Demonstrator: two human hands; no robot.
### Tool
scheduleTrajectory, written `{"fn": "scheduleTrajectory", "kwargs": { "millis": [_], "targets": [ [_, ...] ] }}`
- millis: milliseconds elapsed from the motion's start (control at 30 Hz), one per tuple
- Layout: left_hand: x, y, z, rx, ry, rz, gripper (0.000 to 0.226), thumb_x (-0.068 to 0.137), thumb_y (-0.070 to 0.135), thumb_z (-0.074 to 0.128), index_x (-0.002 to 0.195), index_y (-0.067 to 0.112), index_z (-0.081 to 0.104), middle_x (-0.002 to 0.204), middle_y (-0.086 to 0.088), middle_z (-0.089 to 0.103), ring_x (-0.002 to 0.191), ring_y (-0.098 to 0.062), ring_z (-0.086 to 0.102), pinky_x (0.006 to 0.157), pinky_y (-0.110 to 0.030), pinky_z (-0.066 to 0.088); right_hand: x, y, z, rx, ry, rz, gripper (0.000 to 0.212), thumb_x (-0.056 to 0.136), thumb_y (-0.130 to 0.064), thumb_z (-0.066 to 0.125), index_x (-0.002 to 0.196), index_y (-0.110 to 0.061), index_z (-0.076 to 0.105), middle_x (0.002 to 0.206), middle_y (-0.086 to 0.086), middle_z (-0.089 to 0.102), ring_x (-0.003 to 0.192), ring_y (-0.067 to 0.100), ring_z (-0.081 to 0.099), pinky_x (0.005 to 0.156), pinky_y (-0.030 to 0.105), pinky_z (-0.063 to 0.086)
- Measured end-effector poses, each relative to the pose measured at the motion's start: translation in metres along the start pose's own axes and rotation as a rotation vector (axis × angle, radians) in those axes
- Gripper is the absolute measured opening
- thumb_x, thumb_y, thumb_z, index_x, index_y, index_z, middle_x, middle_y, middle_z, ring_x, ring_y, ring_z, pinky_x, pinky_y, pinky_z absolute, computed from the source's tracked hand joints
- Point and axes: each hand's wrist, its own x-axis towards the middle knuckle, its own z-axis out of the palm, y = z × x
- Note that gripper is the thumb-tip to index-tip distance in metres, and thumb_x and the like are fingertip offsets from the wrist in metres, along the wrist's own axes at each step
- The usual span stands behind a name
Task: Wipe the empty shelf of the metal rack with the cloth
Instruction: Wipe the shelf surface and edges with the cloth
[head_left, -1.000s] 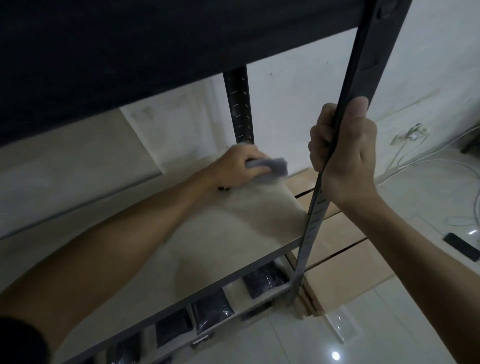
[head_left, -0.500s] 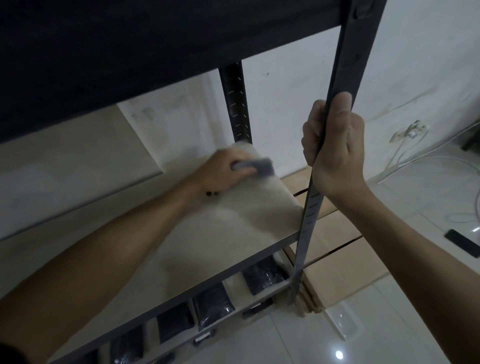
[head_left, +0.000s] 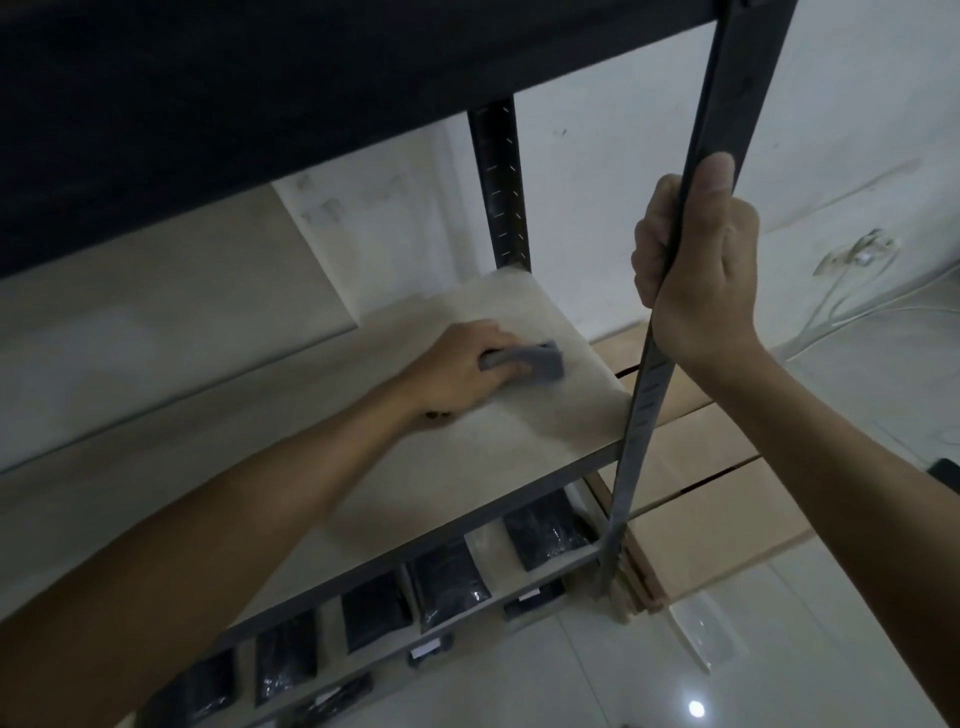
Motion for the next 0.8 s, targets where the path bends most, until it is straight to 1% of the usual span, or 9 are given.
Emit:
{"fn": "scheduleTrajectory", "kwargs": {
  "millis": [67,133,267,333,400,467,567,700,800],
  "targets": [
    [0.022,-0.003,-0.005,0.018,0.112,-0.012,0.023,0.095,0.028,0.064,0.089,0.007,0.072,0.079,-0.004,0.063,0.071,0.002,0.052,0.063,-0.013,0.037,0.0,0.001,-0.001,-0.009,-0.003,0.005,0.078,0.078,-0.09,0.036,0.06,-0.016,0.022,0.052,0.006,0.021,0.045,0.025,0.018,0.043,0.042,0.016],
    [0.04,-0.002,-0.001,0.036,0.18,-0.027,0.022,0.093,0.023,0.063,0.088,0.004,0.073,0.081,-0.011,0.068,0.07,-0.008,0.053,0.067,-0.026,0.044,-0.001,0.001,-0.001,-0.013,-0.002,0.01,0.08,0.077,-0.091,0.035,0.059,-0.014,0.022,0.051,0.007,0.021,0.045,0.027,0.017,0.043,0.042,0.016],
    [0.037,0.007,0.023,0.041,0.139,-0.044,0.015,0.095,0.03,0.063,0.095,0.02,0.074,0.084,0.003,0.06,0.075,-0.013,0.051,0.071,-0.034,0.047,-0.003,0.001,-0.001,-0.007,-0.011,0.005,0.079,0.076,-0.09,0.036,0.06,-0.014,0.022,0.05,0.002,0.022,0.043,0.027,0.017,0.045,0.039,0.016],
    [0.016,0.015,0.029,0.01,0.093,-0.045,0.017,0.096,0.04,0.062,0.096,0.027,0.072,0.084,0.011,0.053,0.075,-0.009,0.052,0.067,-0.03,0.043,-0.002,0.0,0.001,0.012,-0.015,0.009,0.078,0.076,-0.091,0.038,0.06,-0.016,0.021,0.049,-0.002,0.021,0.044,0.025,0.016,0.046,0.037,0.015],
    [-0.014,0.03,0.034,-0.059,0.061,0.006,0.022,0.097,0.042,0.061,0.114,0.033,0.072,0.093,0.017,0.054,0.085,-0.002,0.056,0.074,-0.021,0.044,-0.001,0.0,0.001,0.014,-0.009,0.011,0.078,0.077,-0.09,0.038,0.059,-0.016,0.021,0.049,-0.002,0.021,0.044,0.025,0.015,0.046,0.038,0.014],
    [-0.046,0.047,0.037,-0.135,-0.012,0.061,0.03,0.096,0.042,0.06,0.123,0.032,0.069,0.101,0.022,0.055,0.093,0.006,0.056,0.082,-0.013,0.044,0.0,-0.002,0.0,0.006,0.005,0.023,0.085,0.078,-0.09,0.037,0.058,-0.008,0.024,0.051,0.009,0.021,0.045,0.027,0.017,0.045,0.04,0.015],
    [-0.074,0.056,0.034,-0.146,-0.164,0.109,0.033,0.095,0.043,0.06,0.126,0.036,0.066,0.094,0.018,0.054,0.081,0.001,0.054,0.071,-0.015,0.043,-0.001,-0.002,-0.004,-0.01,-0.014,0.0,0.09,0.083,-0.086,0.036,0.06,0.0,0.031,0.05,0.008,0.028,0.044,0.026,0.024,0.044,0.039,0.019],
    [-0.035,0.036,0.01,-0.164,0.196,-0.018,0.022,0.094,0.036,0.063,0.115,0.037,0.071,0.093,0.005,0.065,0.082,-0.007,0.061,0.073,-0.021,0.047,-0.003,0.002,-0.004,-0.059,-0.013,0.005,0.096,0.085,-0.085,0.033,0.061,0.008,0.032,0.052,0.02,0.03,0.044,0.031,0.027,0.045,0.037,0.02],
    [0.0,0.021,0.016,0.07,0.217,-0.128,0.026,0.097,0.039,0.06,0.114,0.025,0.073,0.091,-0.004,0.06,0.081,-0.02,0.058,0.069,-0.032,0.045,-0.004,0.003,-0.003,-0.102,0.001,-0.004,0.099,0.084,-0.086,0.031,0.063,0.011,0.037,0.055,0.026,0.033,0.048,0.043,0.03,0.043,0.042,0.022]
  ]
}}
